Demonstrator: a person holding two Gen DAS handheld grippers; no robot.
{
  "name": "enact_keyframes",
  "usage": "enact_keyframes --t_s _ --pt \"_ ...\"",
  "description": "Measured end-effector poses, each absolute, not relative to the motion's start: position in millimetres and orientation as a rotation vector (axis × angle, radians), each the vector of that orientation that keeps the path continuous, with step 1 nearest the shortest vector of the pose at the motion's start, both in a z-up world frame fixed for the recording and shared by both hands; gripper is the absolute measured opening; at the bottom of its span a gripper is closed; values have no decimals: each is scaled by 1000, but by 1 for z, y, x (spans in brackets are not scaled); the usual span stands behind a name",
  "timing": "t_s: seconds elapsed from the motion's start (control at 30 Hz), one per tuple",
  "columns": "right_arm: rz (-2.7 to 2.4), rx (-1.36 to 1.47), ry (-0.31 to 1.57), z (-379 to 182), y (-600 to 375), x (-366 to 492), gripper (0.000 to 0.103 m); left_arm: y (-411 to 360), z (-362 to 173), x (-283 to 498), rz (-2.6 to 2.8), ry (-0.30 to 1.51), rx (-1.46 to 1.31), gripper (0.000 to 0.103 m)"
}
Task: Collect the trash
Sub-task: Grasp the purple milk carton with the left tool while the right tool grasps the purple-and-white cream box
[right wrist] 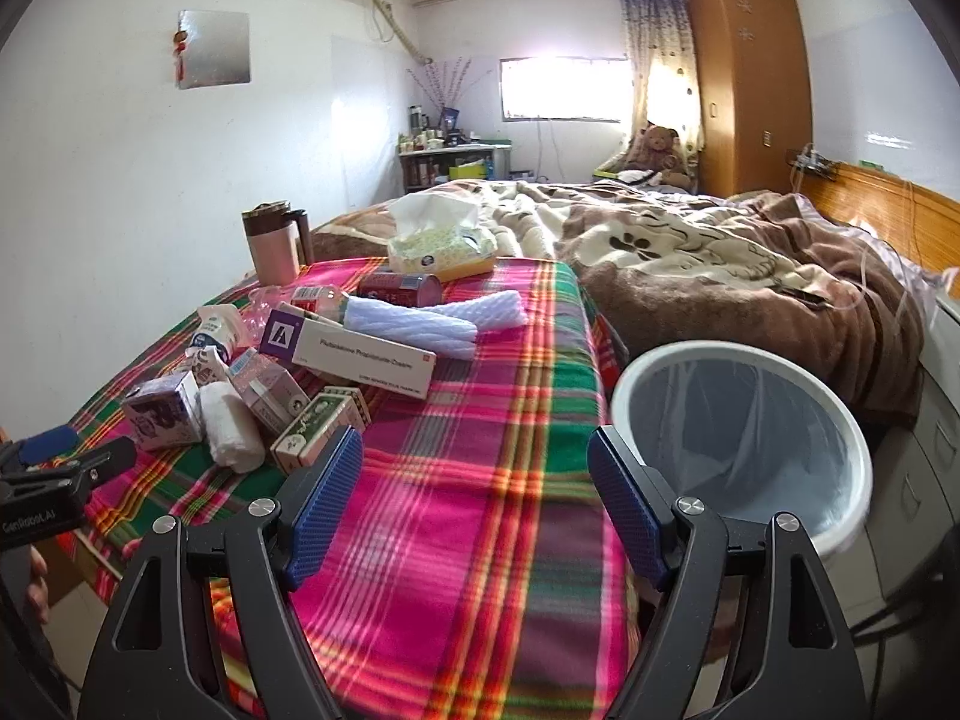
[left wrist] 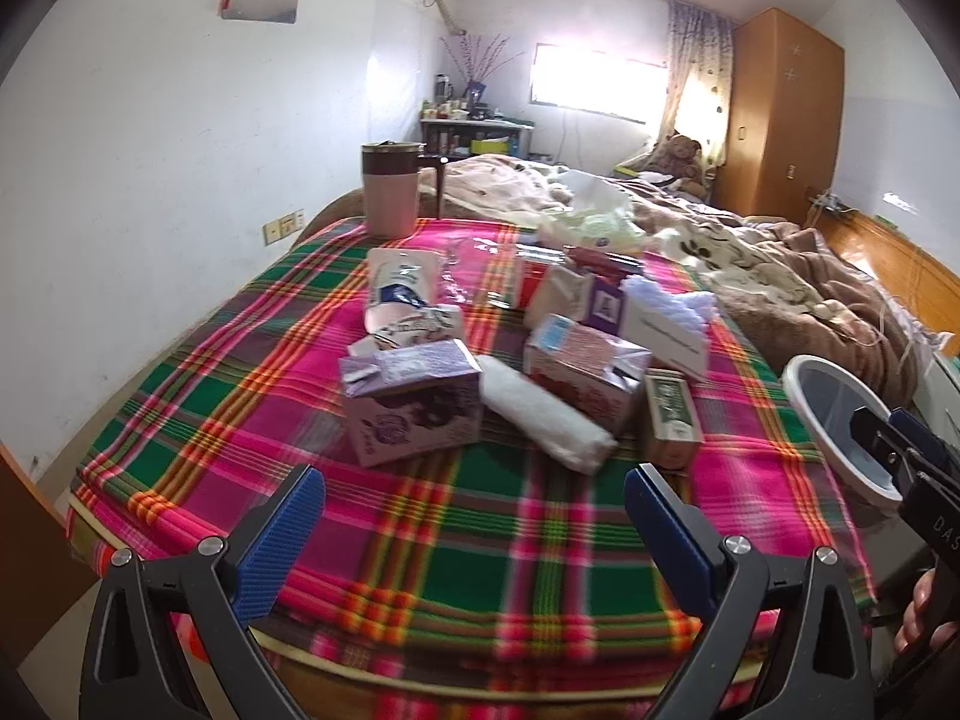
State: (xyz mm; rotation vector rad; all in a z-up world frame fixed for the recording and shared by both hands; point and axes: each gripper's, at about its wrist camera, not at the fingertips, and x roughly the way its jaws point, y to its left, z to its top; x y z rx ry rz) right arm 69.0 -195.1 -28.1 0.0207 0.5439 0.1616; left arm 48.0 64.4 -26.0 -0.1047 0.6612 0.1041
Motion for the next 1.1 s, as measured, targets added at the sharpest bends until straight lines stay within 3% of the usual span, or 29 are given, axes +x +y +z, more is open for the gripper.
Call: enact_keyframes --t_s 0.37,0.57,0.7,1.1 --pt "245 -64 624 -35 -172 119 79 96 -45 108 167 731 -143 98" --pt "322 -96 668 -38 -156 144 79 106 -52 130 172 755 -159 91" --pt "354 -140 681 -41 -142 157 79 114 -58 143 163 783 -172 82" --pt "430 -261 719 -49 -113 180 79 134 -65 153 169 795 -187 80"
